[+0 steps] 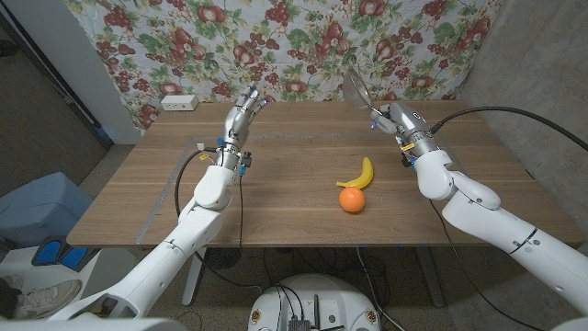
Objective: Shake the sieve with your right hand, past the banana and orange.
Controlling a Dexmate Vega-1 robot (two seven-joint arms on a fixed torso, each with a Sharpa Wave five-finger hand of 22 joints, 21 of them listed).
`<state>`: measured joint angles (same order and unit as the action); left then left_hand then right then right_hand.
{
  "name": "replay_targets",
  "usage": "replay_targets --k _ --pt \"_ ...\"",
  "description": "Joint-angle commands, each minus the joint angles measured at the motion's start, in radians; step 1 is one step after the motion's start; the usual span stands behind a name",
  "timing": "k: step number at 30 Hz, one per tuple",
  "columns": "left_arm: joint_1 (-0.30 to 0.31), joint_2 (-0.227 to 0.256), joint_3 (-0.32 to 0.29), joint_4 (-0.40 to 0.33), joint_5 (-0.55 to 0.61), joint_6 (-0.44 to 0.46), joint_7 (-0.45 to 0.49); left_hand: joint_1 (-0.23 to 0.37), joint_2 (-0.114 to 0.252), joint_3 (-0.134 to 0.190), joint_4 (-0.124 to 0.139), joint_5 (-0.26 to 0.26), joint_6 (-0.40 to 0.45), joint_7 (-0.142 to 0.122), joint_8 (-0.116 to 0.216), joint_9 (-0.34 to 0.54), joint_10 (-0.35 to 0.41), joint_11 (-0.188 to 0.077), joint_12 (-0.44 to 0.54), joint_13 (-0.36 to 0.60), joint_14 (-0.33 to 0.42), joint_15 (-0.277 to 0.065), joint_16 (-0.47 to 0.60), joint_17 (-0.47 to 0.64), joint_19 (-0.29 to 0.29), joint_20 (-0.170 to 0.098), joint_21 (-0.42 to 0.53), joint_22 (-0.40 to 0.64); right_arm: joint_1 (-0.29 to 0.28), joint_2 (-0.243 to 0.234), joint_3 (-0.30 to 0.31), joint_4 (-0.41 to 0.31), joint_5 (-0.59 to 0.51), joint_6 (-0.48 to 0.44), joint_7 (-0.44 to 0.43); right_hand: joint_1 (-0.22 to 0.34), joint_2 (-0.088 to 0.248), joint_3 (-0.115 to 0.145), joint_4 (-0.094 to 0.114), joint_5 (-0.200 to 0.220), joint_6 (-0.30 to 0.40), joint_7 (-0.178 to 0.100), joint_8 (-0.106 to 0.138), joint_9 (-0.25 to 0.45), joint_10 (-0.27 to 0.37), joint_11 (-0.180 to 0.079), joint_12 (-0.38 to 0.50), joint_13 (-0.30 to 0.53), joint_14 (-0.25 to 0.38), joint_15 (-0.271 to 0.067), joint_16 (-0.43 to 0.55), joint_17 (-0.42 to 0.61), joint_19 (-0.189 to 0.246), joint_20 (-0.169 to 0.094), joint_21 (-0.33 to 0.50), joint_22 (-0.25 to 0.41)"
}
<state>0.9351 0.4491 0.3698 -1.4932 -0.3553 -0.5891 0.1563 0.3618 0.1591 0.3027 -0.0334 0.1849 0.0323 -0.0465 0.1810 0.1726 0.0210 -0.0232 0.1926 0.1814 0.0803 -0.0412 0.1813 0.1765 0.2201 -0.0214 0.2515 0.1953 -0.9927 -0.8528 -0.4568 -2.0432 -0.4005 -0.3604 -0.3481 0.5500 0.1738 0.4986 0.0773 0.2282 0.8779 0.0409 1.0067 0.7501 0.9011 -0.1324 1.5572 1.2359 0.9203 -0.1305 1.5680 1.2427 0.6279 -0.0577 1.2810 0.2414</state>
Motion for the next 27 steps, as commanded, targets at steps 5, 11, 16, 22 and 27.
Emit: replay_targets --k 5,11,16,22,27 --pt "0.017 0.008 -0.004 -0.026 0.012 0.003 0.010 -0.008 -0.001 0.010 -0.003 -0.002 0.000 -0.003 0.000 -0.001 -0.004 0.003 0.002 0.003 -0.004 -0.021 0.003 0.003 0.005 0.002 -0.002 0.000 0.042 -0.035 -0.130 -0.022 -0.303 -0.173 0.055 -0.006 -0.003 0.005 -0.001 -0.005 -0.007 0.005 0.011 -0.002 -0.018 -0.027 0.005 0.002 0.012 -0.079 0.005 0.004 -0.010 -0.049 0.012 -0.004" --pt "0.023 0.010 -0.006 -0.034 0.013 0.003 0.011 -0.010 -0.002 0.012 -0.005 -0.002 0.000 -0.003 0.000 -0.001 -0.004 0.004 0.002 0.003 -0.004 -0.021 0.003 0.003 0.002 0.005 -0.003 0.000 0.049 -0.043 -0.154 -0.023 -0.376 -0.198 0.099 -0.008 -0.004 0.006 -0.002 -0.005 -0.009 0.002 0.015 -0.003 -0.018 -0.030 0.005 0.002 0.012 -0.079 0.005 0.004 -0.011 -0.050 0.016 -0.007" --pt "0.023 0.012 -0.007 -0.034 0.011 0.003 0.009 -0.012 -0.003 0.014 -0.006 -0.002 0.001 -0.003 0.000 -0.001 -0.005 0.002 0.002 0.003 -0.004 -0.021 0.003 0.003 0.003 0.006 -0.003 0.000 0.048 -0.040 -0.159 -0.022 -0.418 -0.216 0.120 -0.011 -0.005 0.008 -0.003 -0.006 -0.011 0.000 0.018 -0.007 -0.017 -0.033 0.005 0.002 0.013 -0.079 0.005 0.004 -0.013 -0.051 0.021 -0.012" --pt "0.013 0.011 -0.005 -0.022 0.006 -0.002 -0.003 -0.014 -0.003 0.016 -0.008 -0.002 0.000 -0.002 -0.001 -0.001 -0.004 0.003 0.003 0.003 -0.004 -0.021 0.003 0.003 0.003 0.007 -0.004 0.000 0.047 -0.036 -0.165 -0.015 -0.461 -0.217 0.128 -0.013 -0.006 0.010 -0.003 -0.006 -0.009 0.002 0.021 -0.012 -0.017 -0.031 0.005 0.001 0.013 -0.078 0.004 0.004 -0.015 -0.051 0.025 -0.015" --pt "0.006 0.009 -0.004 -0.015 0.001 -0.003 -0.009 -0.015 -0.004 0.017 -0.010 -0.002 0.000 -0.003 -0.001 -0.001 -0.004 0.001 0.003 0.003 -0.004 -0.021 0.003 0.003 0.003 0.007 -0.004 0.000 0.047 -0.032 -0.168 -0.006 -0.490 -0.209 0.129 -0.017 -0.007 0.011 -0.004 -0.007 -0.012 0.000 0.026 -0.013 -0.020 -0.032 0.004 0.001 0.011 -0.078 0.004 0.003 -0.019 -0.053 0.028 -0.020"
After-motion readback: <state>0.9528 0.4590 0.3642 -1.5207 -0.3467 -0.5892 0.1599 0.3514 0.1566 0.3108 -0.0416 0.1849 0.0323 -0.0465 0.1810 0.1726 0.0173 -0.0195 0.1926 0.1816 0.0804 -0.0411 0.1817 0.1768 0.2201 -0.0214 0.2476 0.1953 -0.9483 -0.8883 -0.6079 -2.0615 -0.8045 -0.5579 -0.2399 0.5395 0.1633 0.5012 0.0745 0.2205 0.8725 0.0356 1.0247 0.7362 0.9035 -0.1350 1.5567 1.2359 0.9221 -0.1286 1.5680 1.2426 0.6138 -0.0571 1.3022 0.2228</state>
